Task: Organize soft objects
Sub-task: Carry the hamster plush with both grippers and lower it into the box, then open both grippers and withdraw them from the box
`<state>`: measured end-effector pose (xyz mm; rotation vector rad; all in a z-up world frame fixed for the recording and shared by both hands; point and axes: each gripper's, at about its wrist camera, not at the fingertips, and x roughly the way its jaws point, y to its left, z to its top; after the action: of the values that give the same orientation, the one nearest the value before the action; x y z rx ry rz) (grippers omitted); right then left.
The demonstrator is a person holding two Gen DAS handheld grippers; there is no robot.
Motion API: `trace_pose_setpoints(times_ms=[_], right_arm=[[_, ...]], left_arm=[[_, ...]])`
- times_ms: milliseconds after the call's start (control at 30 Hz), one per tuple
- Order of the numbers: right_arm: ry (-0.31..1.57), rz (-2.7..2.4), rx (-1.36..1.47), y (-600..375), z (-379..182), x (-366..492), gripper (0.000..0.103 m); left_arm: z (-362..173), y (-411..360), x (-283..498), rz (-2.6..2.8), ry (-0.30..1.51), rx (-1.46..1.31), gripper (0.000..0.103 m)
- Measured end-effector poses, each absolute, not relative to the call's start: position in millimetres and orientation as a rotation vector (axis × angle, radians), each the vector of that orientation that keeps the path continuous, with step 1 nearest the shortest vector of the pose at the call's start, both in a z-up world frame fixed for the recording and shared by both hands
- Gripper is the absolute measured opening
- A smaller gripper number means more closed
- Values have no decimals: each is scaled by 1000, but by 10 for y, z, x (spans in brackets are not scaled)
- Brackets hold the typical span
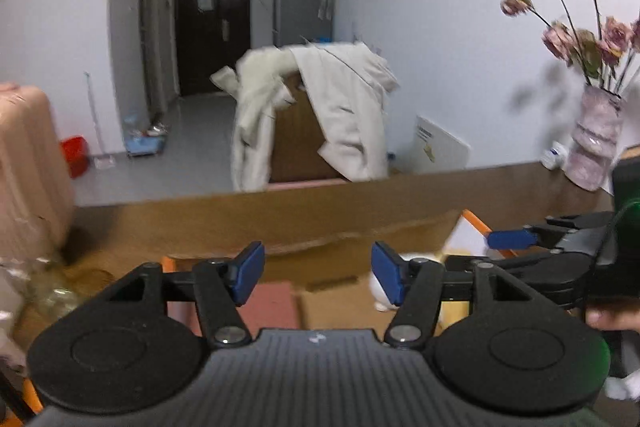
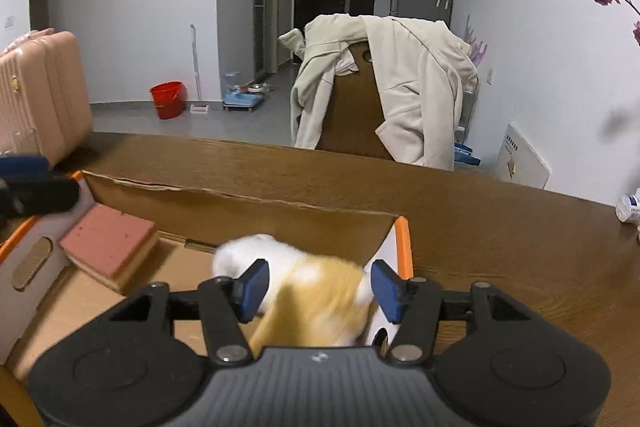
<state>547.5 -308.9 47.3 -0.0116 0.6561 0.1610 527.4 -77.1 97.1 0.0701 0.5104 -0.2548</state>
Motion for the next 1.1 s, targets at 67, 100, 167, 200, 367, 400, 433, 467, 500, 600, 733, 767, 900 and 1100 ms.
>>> trace_pose_setpoints(times_ms=[67,100,167,200,367,400,433,467,500,600,733,767,900,1100], right_arm=[[638,166,-3,-3114,618,5384,58],[627,164,-4,-3125,690,5313,59],[604,174,0,-3156,862,5157,66],[594,183,4,-3173,950,5060,68],[547,233,2,-3245,1353,4511,79],[537,239,-1,-3259,1422,4394,80],[528,241,-3,-3273,1489,4269,82],[514,243,-3,-3286,1553,4126,84],[500,247,-4,-3298,1605,3987,85],[468,270,-4,-3314,1706,3561,87],[427,275,-22,-3298,1735,3017,88],[414,277,-22,-3292,1729,2883,89],[392,293,8,-3304,1630,2458,90],[345,276,0,-3189,1380,1797,90]], left_arm=[[1099,-683,5177,-234,490,71,61],[1167,-649,5130,-224,485,66,61],[1313,-574,4989,-218,470,60,61],[1388,-549,4907,-217,459,59,63],[1721,-433,4382,-216,411,61,75],[1771,-418,4268,-217,403,65,77],[1819,-397,4140,-213,394,70,79],[1855,-377,4015,-208,387,72,79],[1884,-354,3909,-209,381,74,79],[1951,-273,3525,-214,359,80,83],[1946,-169,3027,-230,341,76,84],[1930,-142,2924,-233,339,71,84],[1790,-70,2502,-213,322,78,87],[1491,26,1854,-188,277,52,89]])
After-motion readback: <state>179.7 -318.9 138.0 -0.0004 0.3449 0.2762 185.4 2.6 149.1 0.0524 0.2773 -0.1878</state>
